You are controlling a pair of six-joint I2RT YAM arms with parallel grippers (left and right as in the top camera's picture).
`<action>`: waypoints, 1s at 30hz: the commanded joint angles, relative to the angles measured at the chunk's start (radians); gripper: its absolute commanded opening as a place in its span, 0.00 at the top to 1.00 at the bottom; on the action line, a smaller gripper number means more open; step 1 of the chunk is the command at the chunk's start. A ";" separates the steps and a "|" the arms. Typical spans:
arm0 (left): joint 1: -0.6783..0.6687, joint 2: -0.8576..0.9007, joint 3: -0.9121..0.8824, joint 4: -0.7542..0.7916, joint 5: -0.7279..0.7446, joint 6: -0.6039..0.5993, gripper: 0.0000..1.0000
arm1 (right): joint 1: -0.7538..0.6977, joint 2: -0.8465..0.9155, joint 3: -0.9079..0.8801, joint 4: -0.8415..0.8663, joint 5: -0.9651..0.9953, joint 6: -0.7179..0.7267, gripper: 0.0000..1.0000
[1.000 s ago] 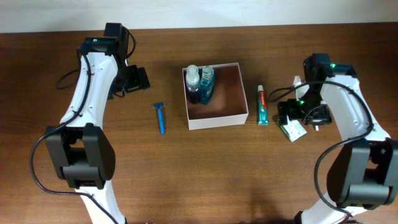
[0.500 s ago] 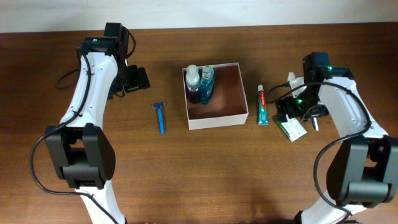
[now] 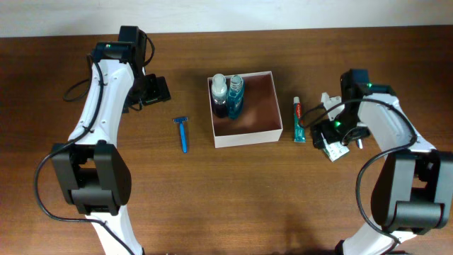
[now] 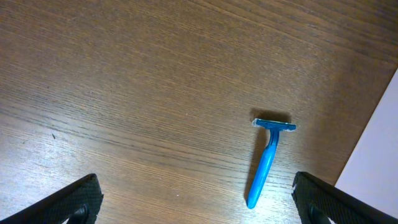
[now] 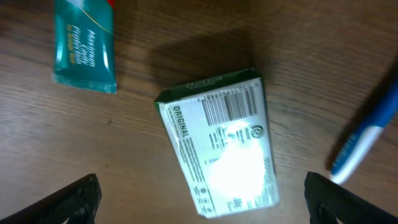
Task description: Pack container
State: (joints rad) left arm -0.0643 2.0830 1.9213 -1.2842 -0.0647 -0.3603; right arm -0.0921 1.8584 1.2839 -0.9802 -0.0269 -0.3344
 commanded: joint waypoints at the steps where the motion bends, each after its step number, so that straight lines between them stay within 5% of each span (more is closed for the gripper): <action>1: 0.000 -0.014 -0.002 0.002 -0.011 -0.006 0.01 | -0.002 0.015 -0.039 0.034 -0.014 -0.026 0.00; 30: 0.000 -0.014 -0.002 0.002 -0.011 -0.006 0.01 | -0.002 0.101 -0.119 0.159 0.014 -0.055 0.01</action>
State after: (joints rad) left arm -0.0643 2.0830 1.9213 -1.2842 -0.0647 -0.3603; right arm -0.0921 1.9091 1.1759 -0.8284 -0.0048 -0.3798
